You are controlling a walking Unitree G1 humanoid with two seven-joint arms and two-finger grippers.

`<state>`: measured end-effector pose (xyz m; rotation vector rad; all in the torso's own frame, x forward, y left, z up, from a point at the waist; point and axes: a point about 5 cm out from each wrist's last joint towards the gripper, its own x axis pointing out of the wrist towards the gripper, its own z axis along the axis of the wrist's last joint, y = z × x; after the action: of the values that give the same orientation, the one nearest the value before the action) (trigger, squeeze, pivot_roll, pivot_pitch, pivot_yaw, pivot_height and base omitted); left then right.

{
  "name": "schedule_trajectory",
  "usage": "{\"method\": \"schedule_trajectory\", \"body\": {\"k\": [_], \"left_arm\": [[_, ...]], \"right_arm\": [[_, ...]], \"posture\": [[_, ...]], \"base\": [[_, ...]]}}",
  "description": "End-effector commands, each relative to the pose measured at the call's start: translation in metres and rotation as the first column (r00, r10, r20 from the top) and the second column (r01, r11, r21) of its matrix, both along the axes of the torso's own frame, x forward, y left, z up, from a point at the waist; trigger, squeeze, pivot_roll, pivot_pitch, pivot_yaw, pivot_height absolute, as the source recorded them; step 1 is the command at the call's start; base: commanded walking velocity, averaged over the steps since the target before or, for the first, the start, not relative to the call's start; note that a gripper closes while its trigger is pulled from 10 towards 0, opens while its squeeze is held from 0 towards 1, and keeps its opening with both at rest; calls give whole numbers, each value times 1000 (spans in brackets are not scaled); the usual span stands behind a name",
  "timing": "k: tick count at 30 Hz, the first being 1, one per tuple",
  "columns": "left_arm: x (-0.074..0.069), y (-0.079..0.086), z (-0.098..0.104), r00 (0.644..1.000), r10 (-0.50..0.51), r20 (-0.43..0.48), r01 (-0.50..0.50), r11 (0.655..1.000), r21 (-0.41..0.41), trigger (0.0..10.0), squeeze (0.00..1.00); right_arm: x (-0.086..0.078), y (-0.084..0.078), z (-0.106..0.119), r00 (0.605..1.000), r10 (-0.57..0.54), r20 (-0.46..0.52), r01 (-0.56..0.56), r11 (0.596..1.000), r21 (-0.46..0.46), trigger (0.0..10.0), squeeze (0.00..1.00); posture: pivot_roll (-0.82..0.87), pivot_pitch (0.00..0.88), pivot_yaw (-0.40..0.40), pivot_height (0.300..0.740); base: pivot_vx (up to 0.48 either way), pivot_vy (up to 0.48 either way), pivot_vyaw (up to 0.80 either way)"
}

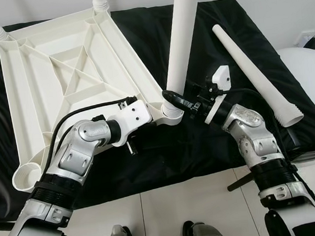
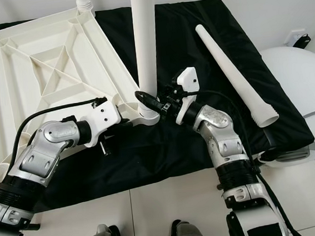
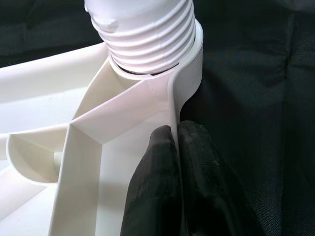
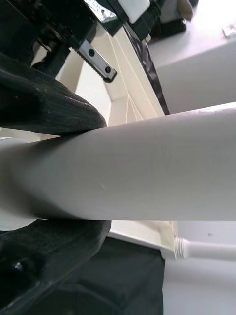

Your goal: Building children table

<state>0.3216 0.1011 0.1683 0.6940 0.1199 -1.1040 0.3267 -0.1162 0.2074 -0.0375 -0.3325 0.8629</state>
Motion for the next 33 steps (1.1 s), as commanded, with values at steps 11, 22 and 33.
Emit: {"method": "schedule_trajectory", "body": {"k": [11,22,33], "left_arm": [[-11,6,-46,984,20,-176,-2,995,102,10000,0],[-11,7,-46,984,21,-178,-3,995,101,10000,0],[-11,8,-46,983,26,-181,-8,995,100,10000,0]], "right_arm": [[-9,9,9,991,-123,49,121,992,45,10000,0],[-16,13,7,970,-239,47,236,969,71,10000,0],[-22,21,2,908,-418,16,414,903,111,10000,0]], "posture": [[65,191,-3,740],[66,200,-4,740],[69,205,-5,740]], "base": [[0,0,0],[0,0,0],[0,0,0]]}}
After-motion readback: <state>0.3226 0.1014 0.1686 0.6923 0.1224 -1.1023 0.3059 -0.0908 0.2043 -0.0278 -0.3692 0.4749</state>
